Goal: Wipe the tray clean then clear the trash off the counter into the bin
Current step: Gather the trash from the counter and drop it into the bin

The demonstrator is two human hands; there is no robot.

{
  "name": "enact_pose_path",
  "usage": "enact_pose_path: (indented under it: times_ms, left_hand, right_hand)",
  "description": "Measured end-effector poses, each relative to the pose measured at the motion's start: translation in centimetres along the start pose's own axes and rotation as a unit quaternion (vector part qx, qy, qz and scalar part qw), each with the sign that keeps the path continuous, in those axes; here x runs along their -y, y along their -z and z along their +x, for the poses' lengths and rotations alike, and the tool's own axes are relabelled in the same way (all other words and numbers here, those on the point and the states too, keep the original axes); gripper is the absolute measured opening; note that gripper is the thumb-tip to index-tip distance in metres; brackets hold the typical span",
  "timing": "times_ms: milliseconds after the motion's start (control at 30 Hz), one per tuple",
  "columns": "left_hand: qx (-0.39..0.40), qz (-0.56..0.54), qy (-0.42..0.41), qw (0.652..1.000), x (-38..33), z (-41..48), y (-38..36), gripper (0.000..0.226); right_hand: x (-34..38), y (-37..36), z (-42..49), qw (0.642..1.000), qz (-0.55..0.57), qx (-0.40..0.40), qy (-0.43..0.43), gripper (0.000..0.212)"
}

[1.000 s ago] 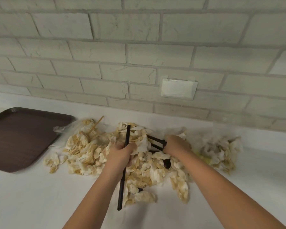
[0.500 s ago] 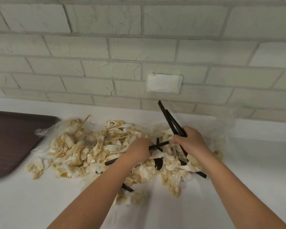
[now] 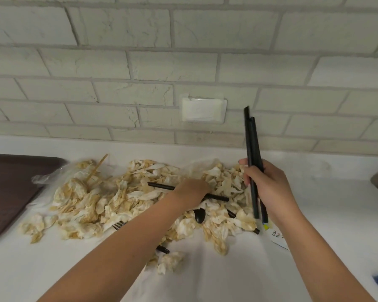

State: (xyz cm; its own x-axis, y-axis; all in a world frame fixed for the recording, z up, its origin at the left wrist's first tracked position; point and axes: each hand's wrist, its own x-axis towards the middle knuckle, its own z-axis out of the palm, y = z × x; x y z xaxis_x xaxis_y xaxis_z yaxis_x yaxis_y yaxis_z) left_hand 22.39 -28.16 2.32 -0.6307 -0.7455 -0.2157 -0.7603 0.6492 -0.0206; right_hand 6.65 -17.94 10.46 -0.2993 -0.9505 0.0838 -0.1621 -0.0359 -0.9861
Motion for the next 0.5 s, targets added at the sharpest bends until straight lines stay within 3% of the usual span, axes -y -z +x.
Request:
enact_pose_path:
  times_ms: [133,233,367,433,500]
  left_hand:
    - [0.011,0.037,-0.005,0.999,-0.2,0.2,1.0,0.017]
    - [0.010,0.075,0.020,0.997,-0.1,-0.3,2.6,0.018]
    - [0.001,0.134,0.069,0.989,1.2,-2.5,5.4,0.022]
    - [-0.009,0.131,0.095,0.987,2.2,-4.3,6.6,0.025]
    - [-0.018,0.099,0.128,0.987,3.5,-6.2,7.3,0.030]
  right_hand:
    - [-0.9,0.8,-0.5,0.999,0.022,0.010,-0.036,0.017]
    - [-1.6,1.2,-0.9,0.999,0.014,0.033,-0.036,0.032]
    - [-2.2,0.9,-1.4,0.994,0.029,0.064,-0.087,0.025]
    - [-2.4,0.0,-1.4,0.989,0.040,0.085,-0.113,0.013]
    - [-2.5,-1.2,-1.1,0.987,0.045,0.085,-0.128,0.015]
